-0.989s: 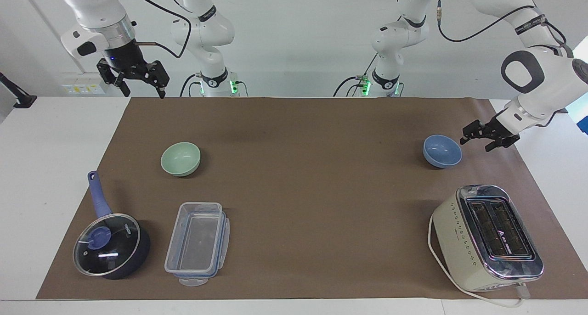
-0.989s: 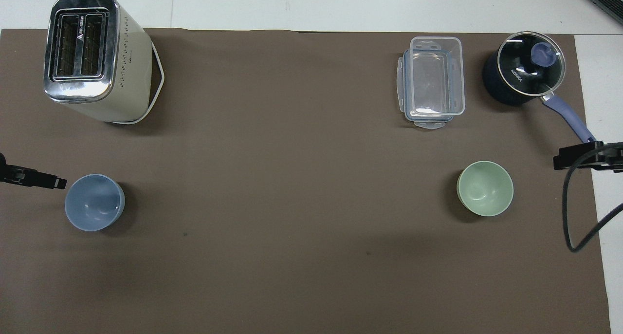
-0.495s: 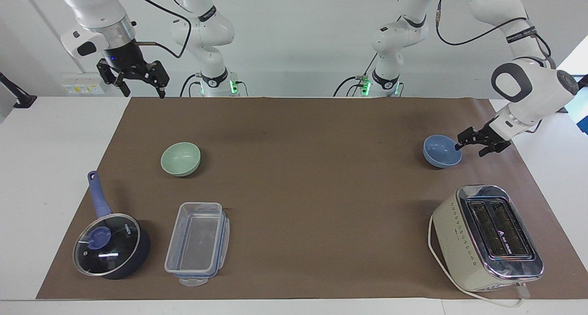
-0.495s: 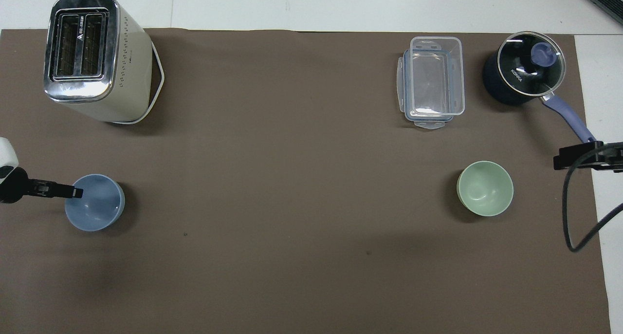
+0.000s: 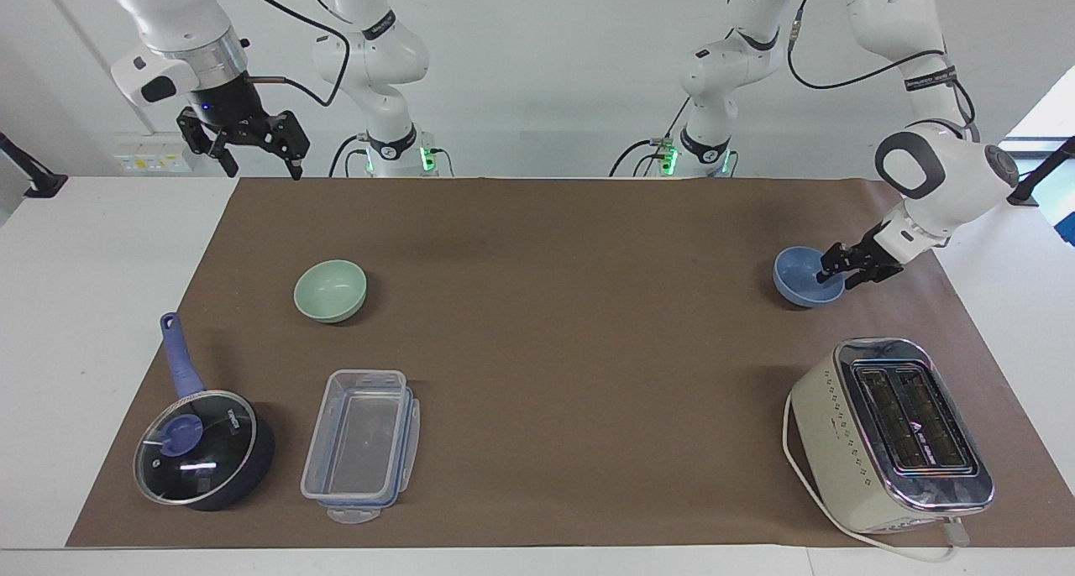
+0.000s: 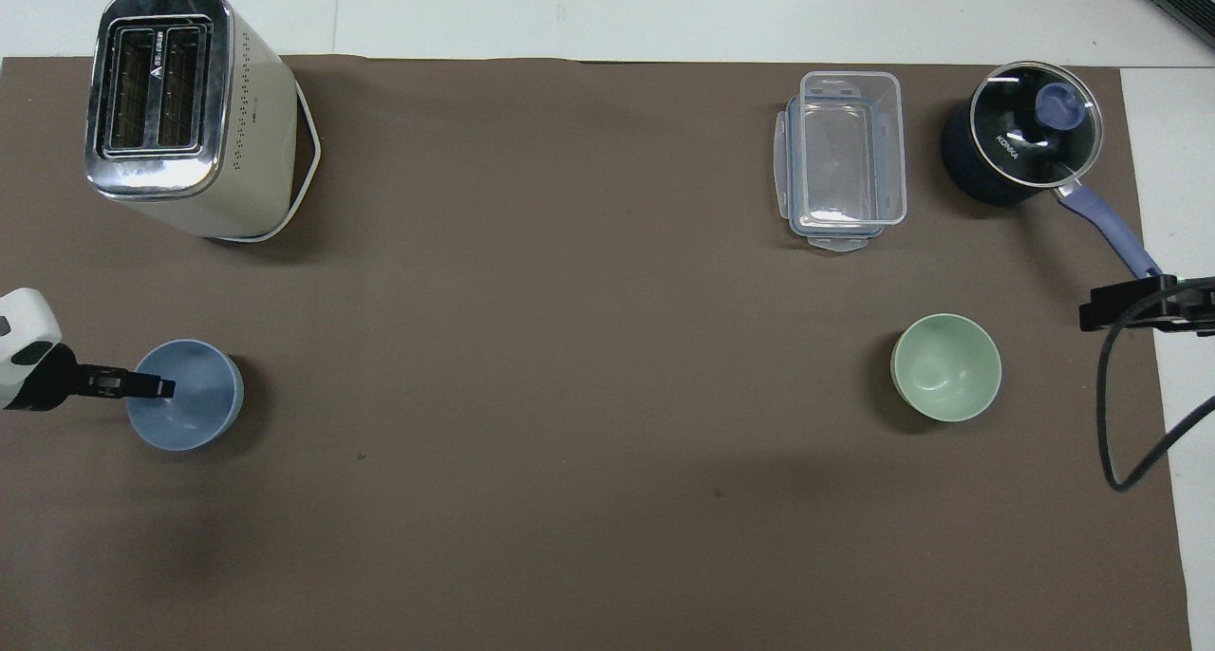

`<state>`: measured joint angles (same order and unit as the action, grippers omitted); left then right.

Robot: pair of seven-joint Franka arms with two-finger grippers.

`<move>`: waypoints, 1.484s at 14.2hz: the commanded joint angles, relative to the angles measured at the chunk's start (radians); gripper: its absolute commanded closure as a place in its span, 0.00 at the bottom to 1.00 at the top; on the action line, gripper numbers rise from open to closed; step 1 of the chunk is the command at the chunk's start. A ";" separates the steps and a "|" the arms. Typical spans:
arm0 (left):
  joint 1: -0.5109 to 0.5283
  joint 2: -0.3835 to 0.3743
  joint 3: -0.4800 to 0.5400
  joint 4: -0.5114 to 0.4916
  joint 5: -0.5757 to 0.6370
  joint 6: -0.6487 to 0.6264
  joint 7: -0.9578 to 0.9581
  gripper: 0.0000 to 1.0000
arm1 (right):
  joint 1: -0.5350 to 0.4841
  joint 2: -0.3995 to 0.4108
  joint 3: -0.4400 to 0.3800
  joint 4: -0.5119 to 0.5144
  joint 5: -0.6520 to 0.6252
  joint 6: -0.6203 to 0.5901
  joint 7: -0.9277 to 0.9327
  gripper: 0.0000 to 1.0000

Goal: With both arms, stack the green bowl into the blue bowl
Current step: 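Slide the blue bowl with the left gripper toward the table center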

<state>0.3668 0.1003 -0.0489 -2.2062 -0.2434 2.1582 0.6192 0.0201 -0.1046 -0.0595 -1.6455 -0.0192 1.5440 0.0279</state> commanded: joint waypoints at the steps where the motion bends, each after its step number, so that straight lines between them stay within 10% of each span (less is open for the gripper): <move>1: 0.015 -0.011 -0.009 -0.020 -0.023 0.019 0.027 0.79 | -0.008 -0.006 0.004 -0.005 0.007 0.007 -0.005 0.00; 3: 0.015 -0.013 -0.009 -0.020 -0.023 0.012 0.031 1.00 | -0.008 -0.006 0.004 -0.005 0.007 0.007 -0.005 0.00; 15: -0.121 -0.211 -0.012 -0.101 -0.025 -0.015 -0.045 1.00 | -0.008 -0.006 0.004 -0.005 0.007 0.007 -0.005 0.00; 21: -0.429 -0.237 -0.014 -0.115 -0.023 0.028 -0.433 1.00 | -0.008 -0.006 0.004 -0.005 0.007 0.007 -0.005 0.00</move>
<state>0.0249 -0.1143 -0.0792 -2.2885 -0.2566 2.1490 0.2821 0.0201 -0.1046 -0.0595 -1.6455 -0.0192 1.5440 0.0279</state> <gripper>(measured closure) 0.960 0.000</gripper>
